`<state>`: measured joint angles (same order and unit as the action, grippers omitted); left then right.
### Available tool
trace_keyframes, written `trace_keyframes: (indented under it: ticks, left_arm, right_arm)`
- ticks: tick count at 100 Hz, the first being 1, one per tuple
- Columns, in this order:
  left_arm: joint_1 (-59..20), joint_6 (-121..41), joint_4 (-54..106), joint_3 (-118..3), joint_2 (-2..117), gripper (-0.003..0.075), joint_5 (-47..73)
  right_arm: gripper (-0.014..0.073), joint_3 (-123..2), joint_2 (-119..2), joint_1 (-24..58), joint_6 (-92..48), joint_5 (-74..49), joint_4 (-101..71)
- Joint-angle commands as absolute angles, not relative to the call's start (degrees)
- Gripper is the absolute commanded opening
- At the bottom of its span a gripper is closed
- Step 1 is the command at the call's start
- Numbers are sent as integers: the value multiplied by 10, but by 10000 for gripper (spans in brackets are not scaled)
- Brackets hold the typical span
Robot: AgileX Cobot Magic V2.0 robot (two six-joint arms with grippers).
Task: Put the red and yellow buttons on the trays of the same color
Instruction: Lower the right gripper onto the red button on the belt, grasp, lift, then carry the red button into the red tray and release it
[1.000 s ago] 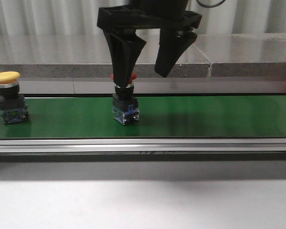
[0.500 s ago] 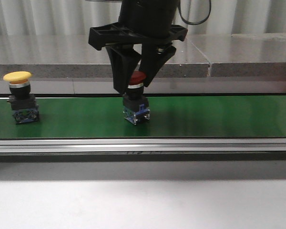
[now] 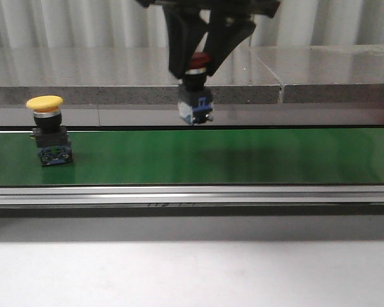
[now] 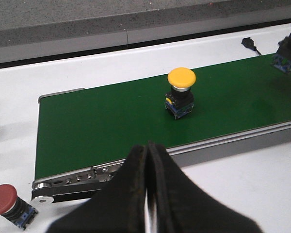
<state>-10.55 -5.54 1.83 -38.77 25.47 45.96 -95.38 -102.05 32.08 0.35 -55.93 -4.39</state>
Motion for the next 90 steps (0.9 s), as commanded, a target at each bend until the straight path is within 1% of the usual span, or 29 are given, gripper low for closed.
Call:
trace_keyframes:
  ticks: [1, 23, 63, 77, 90]
  left_arm:
    - [-110, -49, 27, -403, 258, -21, 420]
    - [-110, -49, 27, -403, 258, -21, 420]
    - [-110, -49, 27, -403, 258, -21, 420]
    - [-110, -49, 27, -403, 258, -21, 420]
    - [-110, -49, 27, -403, 258, -21, 420]
  right_arm:
    - [120, -969, -972, 288, 17, -547, -44]
    - [120, -969, -941, 176, 27, -595, -42]
    - [120, -969, -926, -81, 29, -611, -40]
    - [120, -969, -932, -151, 29, -610, -30]
    - [120, -967, -946, -197, 35, -612, -30]
